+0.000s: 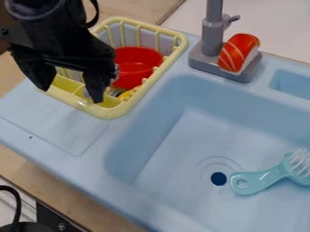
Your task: Move the blue brush to the top left corner of the sink
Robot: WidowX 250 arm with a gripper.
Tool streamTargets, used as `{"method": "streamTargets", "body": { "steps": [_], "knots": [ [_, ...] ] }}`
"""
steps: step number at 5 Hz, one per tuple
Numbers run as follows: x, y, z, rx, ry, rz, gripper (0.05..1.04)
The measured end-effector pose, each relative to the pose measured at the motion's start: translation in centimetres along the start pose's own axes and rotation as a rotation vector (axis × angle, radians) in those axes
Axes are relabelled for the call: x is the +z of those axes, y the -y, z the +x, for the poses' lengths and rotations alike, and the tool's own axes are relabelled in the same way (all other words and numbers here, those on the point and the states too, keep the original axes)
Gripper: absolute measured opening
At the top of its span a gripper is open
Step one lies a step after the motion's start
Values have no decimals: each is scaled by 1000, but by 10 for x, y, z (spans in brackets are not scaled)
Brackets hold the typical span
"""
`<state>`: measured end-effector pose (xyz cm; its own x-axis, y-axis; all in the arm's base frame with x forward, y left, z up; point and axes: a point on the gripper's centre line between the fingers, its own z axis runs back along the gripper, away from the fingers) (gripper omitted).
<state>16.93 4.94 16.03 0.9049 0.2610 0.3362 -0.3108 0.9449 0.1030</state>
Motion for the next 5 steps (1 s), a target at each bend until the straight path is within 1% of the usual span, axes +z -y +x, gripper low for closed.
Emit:
{"method": "streamTargets", "body": {
  "steps": [1,2,3,4,5],
  "knots": [
    [-2,2,-3,-7,-13,-7,999],
    [-5,22,-1,-165,-59,-90,999],
    [0,52,5,-330,-48,-147,999],
    [7,89,5,-528,-20,-204,999],
    [6,126,-1,-731,-15,-260,999]
  ]
}}
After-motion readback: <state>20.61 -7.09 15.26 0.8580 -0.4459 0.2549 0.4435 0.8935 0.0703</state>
